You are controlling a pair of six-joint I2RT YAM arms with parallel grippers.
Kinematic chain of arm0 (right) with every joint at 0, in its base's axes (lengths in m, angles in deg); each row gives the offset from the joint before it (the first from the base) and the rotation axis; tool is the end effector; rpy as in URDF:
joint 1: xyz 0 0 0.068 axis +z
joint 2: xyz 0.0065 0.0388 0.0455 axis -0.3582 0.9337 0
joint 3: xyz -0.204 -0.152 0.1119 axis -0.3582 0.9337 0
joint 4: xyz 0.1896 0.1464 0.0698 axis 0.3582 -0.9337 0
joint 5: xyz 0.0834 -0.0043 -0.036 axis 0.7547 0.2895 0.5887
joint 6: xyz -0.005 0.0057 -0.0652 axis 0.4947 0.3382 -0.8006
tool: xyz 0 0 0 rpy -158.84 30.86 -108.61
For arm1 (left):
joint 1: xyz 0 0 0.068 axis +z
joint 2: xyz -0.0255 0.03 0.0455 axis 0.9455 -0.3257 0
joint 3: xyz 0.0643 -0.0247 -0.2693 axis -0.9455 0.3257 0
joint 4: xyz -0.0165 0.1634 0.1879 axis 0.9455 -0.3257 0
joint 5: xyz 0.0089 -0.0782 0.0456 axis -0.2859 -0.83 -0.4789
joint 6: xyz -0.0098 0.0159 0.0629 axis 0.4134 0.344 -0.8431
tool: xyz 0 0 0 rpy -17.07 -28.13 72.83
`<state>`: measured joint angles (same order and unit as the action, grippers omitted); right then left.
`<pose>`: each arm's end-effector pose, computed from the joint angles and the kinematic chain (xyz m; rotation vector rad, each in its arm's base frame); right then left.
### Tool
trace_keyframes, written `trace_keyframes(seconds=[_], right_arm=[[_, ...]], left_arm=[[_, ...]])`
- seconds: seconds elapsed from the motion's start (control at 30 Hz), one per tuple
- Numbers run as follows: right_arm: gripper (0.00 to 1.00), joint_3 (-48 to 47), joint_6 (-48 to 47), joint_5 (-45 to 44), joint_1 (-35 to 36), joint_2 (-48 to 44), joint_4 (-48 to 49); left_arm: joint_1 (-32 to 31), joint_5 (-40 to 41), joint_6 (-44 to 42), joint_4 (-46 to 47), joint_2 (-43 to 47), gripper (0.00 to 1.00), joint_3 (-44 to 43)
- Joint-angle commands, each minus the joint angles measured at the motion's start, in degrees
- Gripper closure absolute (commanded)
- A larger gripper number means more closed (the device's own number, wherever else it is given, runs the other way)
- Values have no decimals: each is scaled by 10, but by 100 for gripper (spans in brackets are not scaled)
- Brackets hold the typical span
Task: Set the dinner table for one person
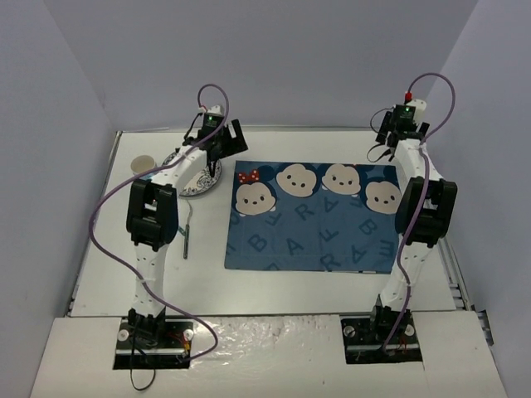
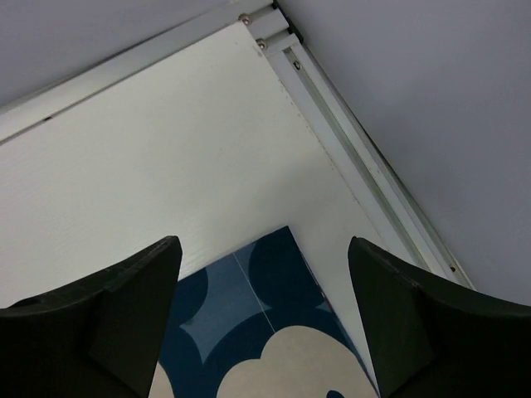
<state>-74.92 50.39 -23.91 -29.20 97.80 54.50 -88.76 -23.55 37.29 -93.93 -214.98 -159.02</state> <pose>0.5097 -0.0880 0.2691 0.4633 1.8984 -0.2694 0.4957 -0.1658 0.2494 -0.2610 2.1739 -0.6784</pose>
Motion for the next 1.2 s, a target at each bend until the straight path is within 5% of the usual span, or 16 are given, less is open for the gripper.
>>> trace_keyframes(seconds=[0.0,0.33,0.63,1.17], right_arm=[[20,23,-5,28,-2,-141,-9],[19,330,134,80,-3,-318,-33],[19,506,215,83,0,-360,-40],[19,450,179,70,-11,-172,13]], left_arm=[[-1,-2,-46,-19,119,17,-10],[-67,22,-40,-46,252,12,206],[-143,68,35,-21,231,8,317],[-142,68,93,-38,76,8,244]])
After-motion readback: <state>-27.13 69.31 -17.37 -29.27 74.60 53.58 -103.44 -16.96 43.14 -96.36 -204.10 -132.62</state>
